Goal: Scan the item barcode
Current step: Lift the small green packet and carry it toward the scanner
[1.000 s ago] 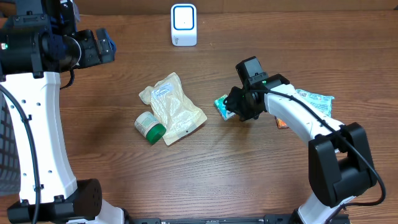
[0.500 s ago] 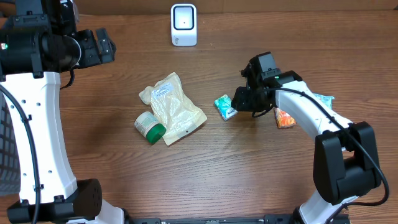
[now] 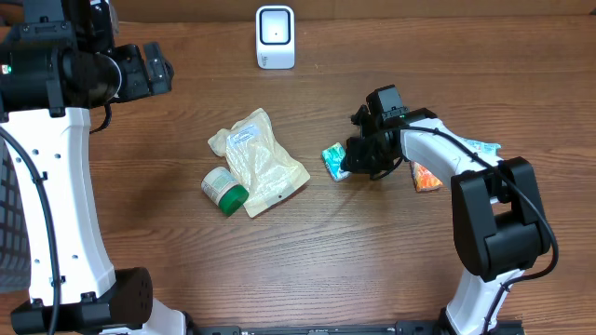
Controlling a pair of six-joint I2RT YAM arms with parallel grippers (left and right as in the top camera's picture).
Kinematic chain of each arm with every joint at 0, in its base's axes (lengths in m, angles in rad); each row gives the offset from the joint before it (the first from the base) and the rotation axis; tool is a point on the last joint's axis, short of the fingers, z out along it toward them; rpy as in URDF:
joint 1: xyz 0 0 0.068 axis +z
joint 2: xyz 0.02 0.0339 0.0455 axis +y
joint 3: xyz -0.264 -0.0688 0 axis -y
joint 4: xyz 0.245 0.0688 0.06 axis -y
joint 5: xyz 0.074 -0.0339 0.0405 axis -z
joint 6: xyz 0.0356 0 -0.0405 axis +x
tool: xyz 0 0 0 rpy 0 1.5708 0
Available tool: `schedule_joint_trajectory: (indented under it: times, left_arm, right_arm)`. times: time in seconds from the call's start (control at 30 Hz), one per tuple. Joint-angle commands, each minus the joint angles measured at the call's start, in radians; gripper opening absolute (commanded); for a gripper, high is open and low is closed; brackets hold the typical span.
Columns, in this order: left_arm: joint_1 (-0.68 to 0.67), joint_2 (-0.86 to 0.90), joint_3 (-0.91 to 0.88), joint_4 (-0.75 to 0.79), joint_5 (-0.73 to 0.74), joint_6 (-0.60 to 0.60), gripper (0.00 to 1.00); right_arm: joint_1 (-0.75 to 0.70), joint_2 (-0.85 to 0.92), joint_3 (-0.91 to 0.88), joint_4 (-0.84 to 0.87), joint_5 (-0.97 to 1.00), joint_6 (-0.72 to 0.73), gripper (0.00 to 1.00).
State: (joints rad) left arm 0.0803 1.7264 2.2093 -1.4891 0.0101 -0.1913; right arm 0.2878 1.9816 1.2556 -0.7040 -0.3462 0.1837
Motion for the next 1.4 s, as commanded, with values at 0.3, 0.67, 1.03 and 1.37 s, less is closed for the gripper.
schedule_joint_trajectory:
  times: [0.3,0.67,1.03,1.37]
  left_arm:
    - [-0.002,0.003,0.009,0.001,-0.01,-0.011,1.0]
    - [-0.002,0.003,0.009,0.001,-0.01,-0.011,1.0]
    - [-0.002,0.003,0.009,0.001,-0.01,-0.011,1.0]
    - [-0.002,0.003,0.009,0.001,-0.01,-0.011,1.0]
  right_arm:
    - [-0.029,-0.078,0.085,-0.099,-0.46,0.007,0.04]
    - [-0.181,-0.148,0.146,0.248,-1.064,0.533,0.04]
    - [-0.177,-0.148,0.146,0.698,-1.193,1.224,0.04]
    - [-0.176,-0.148,0.146,0.79,-1.187,1.276,0.04]
